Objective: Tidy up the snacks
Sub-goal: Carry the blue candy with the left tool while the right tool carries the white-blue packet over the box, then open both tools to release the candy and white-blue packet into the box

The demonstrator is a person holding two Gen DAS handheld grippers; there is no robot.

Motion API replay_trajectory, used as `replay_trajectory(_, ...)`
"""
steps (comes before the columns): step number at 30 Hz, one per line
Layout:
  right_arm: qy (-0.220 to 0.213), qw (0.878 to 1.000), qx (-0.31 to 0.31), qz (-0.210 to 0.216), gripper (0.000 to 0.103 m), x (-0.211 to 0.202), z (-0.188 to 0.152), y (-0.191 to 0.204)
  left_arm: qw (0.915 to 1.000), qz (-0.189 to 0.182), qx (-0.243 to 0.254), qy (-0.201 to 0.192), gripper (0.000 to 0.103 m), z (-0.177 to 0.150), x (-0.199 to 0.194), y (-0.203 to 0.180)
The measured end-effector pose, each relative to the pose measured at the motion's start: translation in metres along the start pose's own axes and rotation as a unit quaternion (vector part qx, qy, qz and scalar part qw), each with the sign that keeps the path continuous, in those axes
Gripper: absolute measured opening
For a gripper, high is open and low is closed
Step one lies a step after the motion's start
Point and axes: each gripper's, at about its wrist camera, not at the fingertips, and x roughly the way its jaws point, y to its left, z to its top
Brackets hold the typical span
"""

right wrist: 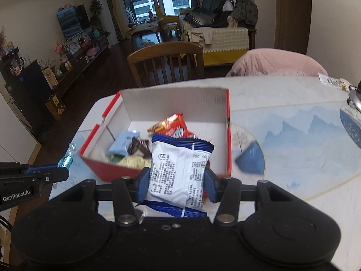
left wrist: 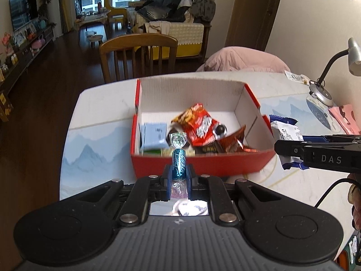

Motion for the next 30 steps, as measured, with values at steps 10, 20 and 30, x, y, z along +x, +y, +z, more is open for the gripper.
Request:
replay_trajectory(10, 0.014, 1.0, -0.009, 0.003, 0.049, 0.038, 0.032, -0.007, 0.9998, 0.013, 0.006, 0.012, 0.012, 0.039, 0.034, 0.003)
replay_trajectory(20, 0.045, 0.999, -0.021, 0.002, 0.049, 0.085, 0.055, -0.006, 0.9985, 0.015, -0.002, 0.052, 0.012, 0.066, 0.08, 0.012)
replay_trajectory(30, 0.095, 0.994, -0.051, 0.003, 0.049, 0.141, 0.055, 0.004, 0.9948, 0.028, 0.01, 0.098, 0.012, 0.07, 0.129, 0.013)
